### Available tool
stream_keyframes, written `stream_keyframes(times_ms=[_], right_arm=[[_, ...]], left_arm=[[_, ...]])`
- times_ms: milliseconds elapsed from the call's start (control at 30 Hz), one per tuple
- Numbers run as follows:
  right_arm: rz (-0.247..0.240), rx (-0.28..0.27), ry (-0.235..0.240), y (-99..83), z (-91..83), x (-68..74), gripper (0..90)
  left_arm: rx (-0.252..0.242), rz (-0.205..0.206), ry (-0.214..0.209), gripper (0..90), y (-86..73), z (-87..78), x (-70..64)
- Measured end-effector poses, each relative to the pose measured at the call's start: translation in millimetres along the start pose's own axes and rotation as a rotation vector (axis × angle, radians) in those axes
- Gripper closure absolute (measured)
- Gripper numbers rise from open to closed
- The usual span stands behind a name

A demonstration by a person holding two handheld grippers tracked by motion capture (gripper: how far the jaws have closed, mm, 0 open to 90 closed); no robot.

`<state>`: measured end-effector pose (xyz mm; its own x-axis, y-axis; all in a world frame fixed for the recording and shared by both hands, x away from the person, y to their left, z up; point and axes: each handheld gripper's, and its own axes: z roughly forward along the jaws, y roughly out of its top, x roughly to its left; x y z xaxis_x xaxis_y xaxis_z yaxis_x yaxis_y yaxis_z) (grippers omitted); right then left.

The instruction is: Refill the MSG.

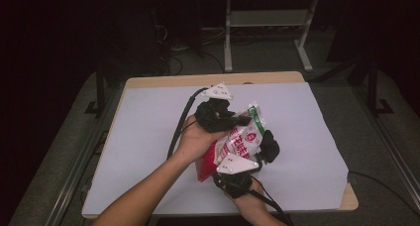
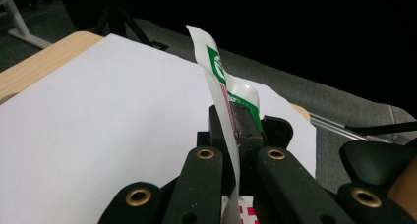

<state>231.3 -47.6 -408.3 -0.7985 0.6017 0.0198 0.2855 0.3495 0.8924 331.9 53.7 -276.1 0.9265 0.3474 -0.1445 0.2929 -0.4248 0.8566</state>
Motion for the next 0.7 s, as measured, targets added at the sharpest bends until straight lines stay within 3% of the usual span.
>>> stream_keyframes(times_ms=[700], right_arm=[[0.002,-0.001,0.015,0.2,0.3,1.2,90.0]], left_arm=[[0.016,-0.016,0.004,90.0,0.0,0.8,0.9]])
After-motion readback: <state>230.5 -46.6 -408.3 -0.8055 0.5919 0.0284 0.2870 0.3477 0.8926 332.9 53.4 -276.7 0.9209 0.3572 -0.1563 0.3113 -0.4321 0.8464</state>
